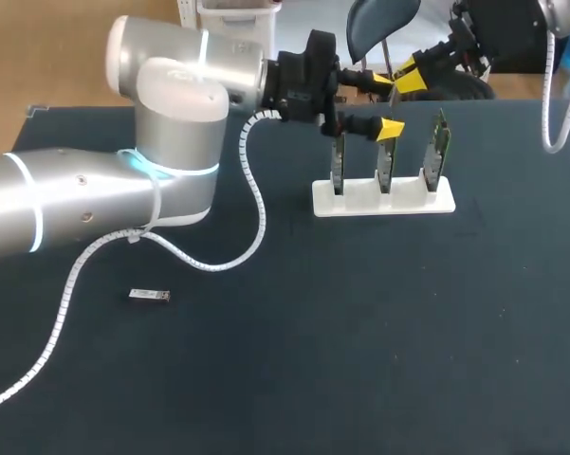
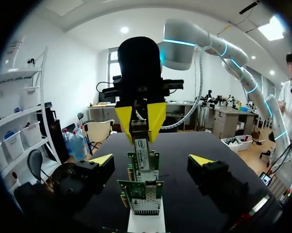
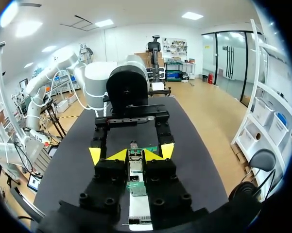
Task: Pick up the optical module with the left hand, and insert it into the network port with the right hand.
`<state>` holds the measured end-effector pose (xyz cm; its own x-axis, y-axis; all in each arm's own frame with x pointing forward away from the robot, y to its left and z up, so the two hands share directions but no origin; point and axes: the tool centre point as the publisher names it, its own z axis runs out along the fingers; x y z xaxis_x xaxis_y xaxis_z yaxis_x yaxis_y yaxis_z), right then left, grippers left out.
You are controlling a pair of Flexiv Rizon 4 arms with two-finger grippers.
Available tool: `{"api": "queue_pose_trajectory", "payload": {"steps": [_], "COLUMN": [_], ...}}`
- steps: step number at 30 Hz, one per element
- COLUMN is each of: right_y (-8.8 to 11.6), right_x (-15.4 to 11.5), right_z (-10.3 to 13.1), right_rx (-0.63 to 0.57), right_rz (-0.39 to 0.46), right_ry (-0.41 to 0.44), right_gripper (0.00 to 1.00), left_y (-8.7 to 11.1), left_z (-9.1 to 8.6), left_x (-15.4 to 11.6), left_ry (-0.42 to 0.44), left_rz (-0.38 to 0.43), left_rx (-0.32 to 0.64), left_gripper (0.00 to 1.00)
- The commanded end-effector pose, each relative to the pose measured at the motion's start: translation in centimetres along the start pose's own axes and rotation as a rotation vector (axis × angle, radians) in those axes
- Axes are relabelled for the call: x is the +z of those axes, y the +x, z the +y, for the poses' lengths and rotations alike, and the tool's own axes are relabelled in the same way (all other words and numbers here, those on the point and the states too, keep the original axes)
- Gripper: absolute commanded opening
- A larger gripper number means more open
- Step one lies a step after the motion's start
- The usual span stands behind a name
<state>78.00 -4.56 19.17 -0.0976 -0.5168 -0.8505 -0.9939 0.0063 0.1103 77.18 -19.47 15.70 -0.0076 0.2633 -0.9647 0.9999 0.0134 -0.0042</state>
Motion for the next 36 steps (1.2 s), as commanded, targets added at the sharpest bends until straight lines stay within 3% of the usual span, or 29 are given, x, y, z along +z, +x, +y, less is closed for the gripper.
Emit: {"api": "queue_pose_trajectory", "payload": {"steps": [1, 9, 18, 36], "right_y": [0.0, 0.2, 0.4, 0.4], "right_x": [0.1, 0.0, 0.2, 0.1], "right_z": [-0.1, -0.1, -0.2, -0.5], "right_rx": [-0.001, 0.004, 0.005, 0.003], "right_rz": [-0.004, -0.005, -0.015, -0.016], "right_ry": [0.002, 0.004, 0.006, 0.011], "right_gripper": [0.0, 0.0, 0.0, 0.0], "left_y": [0.2, 1.7, 1.3, 2.5], "left_z": [-0.4, -0.3, 0.3, 0.5], "left_x": [-0.7, -1.4, -1.6, -1.5], "left_ry": [-0.006, 0.004, -0.001, 0.007], "left_rz": [0.048, 0.149, 0.195, 0.298], "left_rx": [-0.024, -0.073, -0.08, -0.09], "left_gripper": [1.0, 1.0, 1.0, 1.0]}}
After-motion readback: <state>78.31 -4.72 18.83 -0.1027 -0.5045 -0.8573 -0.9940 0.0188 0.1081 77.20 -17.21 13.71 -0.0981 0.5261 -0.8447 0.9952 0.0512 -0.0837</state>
